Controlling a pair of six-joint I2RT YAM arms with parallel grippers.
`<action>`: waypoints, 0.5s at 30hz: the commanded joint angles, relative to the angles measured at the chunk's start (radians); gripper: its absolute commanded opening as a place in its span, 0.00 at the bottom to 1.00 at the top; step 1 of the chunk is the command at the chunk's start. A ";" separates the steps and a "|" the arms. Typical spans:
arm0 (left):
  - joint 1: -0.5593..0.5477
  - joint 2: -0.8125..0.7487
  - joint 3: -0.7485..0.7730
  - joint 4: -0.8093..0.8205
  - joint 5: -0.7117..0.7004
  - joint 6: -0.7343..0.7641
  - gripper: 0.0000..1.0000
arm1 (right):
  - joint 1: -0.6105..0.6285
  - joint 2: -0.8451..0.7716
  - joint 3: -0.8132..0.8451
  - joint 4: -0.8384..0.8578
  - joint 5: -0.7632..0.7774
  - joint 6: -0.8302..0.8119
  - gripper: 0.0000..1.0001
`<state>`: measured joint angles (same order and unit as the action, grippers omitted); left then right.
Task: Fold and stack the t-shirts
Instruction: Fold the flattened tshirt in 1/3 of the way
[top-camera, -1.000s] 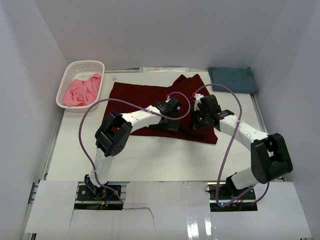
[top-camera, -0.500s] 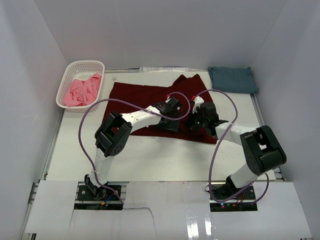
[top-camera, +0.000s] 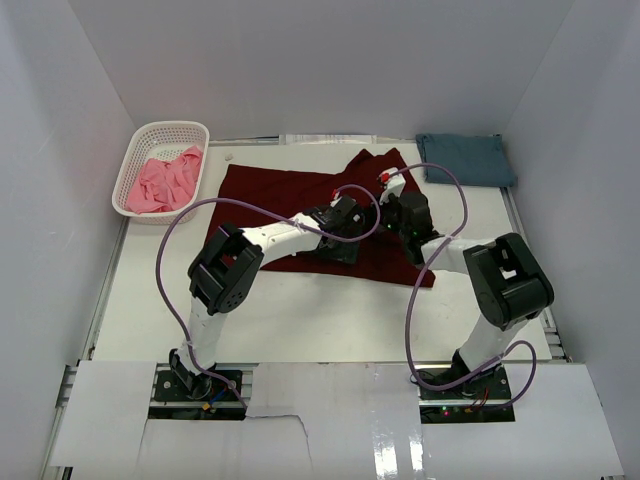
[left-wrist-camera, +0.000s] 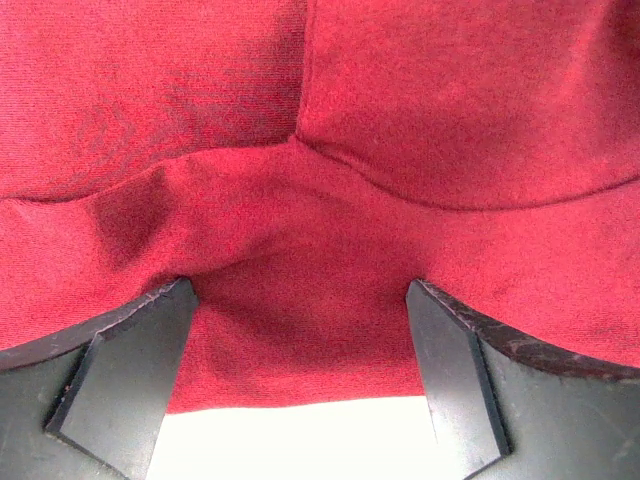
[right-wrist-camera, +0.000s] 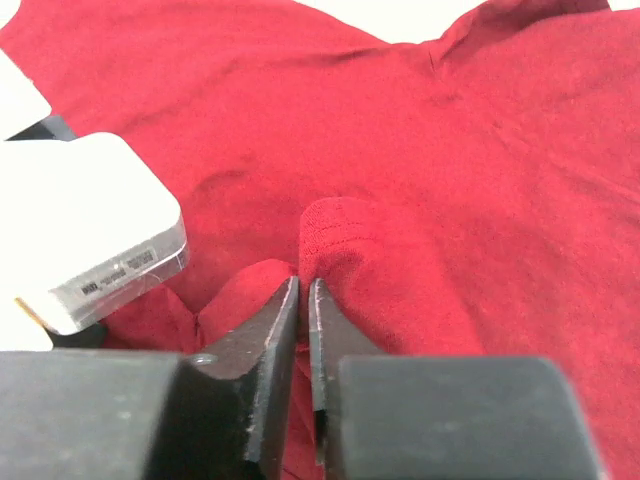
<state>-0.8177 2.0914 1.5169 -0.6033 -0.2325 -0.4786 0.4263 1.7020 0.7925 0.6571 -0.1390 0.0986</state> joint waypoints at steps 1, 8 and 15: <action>-0.023 0.111 -0.093 -0.093 0.157 -0.037 0.98 | -0.004 0.033 -0.056 0.257 0.006 -0.013 0.17; -0.023 0.099 -0.119 -0.081 0.157 -0.038 0.98 | -0.008 0.107 -0.067 0.450 0.110 -0.054 0.18; -0.024 0.085 -0.136 -0.076 0.156 -0.043 0.98 | -0.014 0.098 -0.053 0.447 0.188 -0.042 0.71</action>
<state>-0.8215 2.0712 1.4731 -0.5659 -0.2405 -0.4744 0.4194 1.8420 0.7410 0.9787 -0.0284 0.0635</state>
